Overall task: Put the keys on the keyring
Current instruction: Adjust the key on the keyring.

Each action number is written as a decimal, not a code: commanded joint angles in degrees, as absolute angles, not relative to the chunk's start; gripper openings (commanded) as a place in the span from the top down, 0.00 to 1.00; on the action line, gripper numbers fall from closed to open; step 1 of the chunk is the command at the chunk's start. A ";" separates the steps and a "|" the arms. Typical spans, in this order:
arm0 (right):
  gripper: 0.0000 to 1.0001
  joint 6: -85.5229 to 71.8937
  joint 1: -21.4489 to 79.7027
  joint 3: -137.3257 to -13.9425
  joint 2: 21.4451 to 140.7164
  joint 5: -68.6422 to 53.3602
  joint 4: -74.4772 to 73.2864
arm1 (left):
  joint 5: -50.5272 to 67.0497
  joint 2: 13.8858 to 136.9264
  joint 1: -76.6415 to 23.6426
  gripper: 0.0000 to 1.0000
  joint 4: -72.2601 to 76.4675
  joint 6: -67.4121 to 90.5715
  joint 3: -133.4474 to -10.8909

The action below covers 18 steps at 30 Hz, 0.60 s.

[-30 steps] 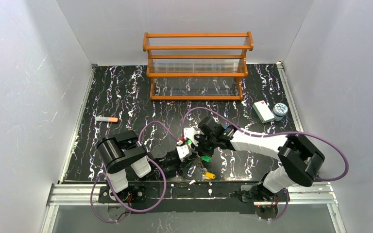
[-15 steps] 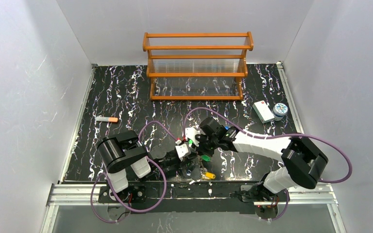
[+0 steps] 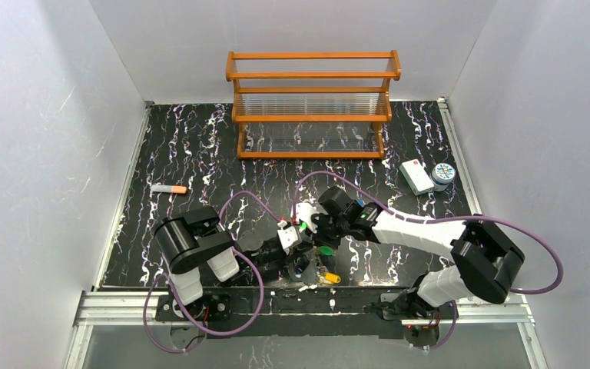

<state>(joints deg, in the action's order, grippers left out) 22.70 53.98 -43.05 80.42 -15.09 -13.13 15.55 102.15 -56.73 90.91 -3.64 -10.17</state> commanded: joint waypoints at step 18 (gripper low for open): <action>0.60 13.98 50.46 -28.86 66.69 -18.63 8.57 | 6.87 103.91 -56.78 1.00 96.35 1.56 -6.95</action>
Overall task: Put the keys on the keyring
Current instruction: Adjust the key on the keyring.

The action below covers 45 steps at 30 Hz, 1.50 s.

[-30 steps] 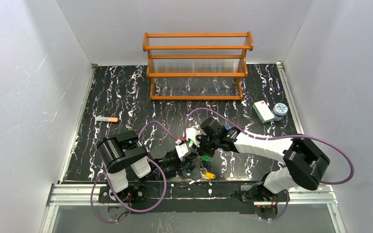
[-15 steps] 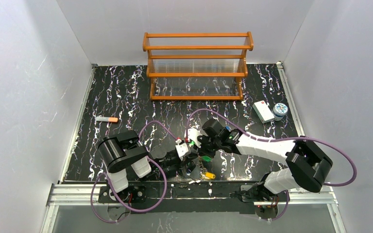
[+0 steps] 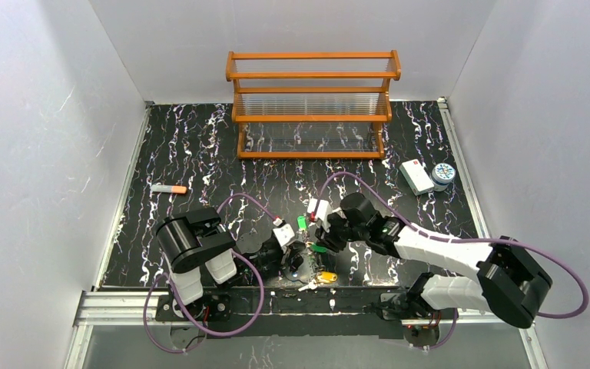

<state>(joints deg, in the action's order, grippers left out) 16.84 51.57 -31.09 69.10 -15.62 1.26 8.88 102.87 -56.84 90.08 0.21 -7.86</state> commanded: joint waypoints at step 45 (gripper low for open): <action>0.82 14.69 44.58 -30.26 79.27 -33.80 13.42 | 11.93 105.96 -56.83 1.00 102.43 0.35 -7.47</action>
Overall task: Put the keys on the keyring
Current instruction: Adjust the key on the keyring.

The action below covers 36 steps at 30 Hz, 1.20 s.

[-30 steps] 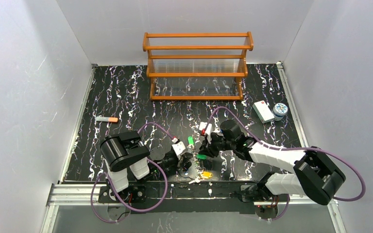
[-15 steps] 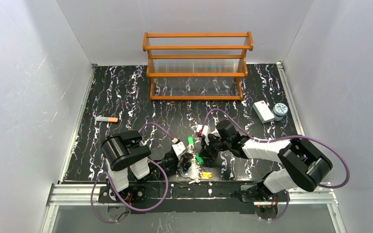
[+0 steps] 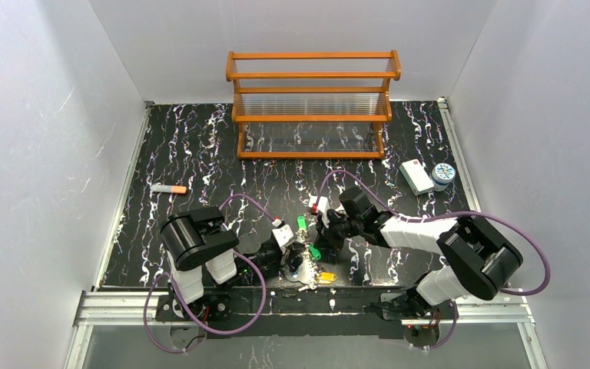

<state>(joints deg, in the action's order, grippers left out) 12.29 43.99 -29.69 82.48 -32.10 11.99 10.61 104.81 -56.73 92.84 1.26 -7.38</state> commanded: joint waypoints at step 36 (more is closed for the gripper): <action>0.78 29.99 44.41 -29.99 82.03 -39.61 17.31 | 12.12 105.73 -56.79 1.00 102.46 0.34 -7.10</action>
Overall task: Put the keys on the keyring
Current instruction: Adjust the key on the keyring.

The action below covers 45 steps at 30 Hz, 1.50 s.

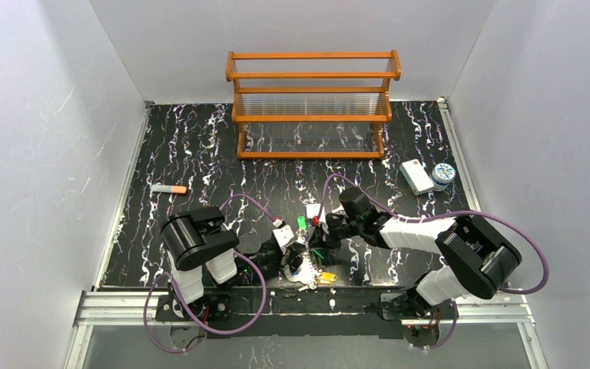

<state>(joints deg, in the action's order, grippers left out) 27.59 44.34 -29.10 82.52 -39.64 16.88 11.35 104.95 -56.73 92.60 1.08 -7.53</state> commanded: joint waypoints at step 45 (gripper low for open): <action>0.99 37.33 47.74 -43.32 79.56 -35.14 -7.49 | 5.70 78.27 -56.81 0.71 87.52 -9.47 -0.84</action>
